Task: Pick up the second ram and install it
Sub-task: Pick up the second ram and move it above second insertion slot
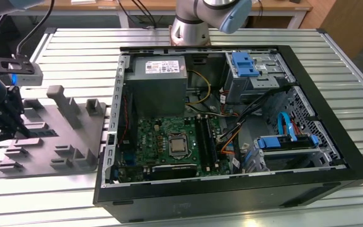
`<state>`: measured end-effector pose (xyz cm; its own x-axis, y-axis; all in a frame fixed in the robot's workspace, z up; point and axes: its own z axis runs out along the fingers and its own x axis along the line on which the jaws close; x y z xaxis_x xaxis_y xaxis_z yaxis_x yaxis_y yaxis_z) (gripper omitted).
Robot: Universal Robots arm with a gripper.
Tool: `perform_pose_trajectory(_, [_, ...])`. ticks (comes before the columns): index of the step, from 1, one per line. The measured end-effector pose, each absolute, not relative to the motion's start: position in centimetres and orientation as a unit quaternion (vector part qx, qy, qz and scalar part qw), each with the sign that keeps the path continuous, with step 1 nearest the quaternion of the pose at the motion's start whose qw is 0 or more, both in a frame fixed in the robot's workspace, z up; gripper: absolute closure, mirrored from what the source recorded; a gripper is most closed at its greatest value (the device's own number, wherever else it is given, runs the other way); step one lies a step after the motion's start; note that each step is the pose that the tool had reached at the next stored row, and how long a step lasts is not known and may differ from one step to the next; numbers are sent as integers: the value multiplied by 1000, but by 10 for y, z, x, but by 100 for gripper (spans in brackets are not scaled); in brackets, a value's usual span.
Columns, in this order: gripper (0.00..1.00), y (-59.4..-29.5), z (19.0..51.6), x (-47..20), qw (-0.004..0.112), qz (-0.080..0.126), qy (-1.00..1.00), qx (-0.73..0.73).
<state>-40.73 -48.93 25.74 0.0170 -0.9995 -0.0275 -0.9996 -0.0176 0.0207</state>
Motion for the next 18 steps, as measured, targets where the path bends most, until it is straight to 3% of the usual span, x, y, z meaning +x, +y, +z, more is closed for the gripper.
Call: perform_pose_trajectory(18, [86,-489,279,-407,4,19,701,-713])
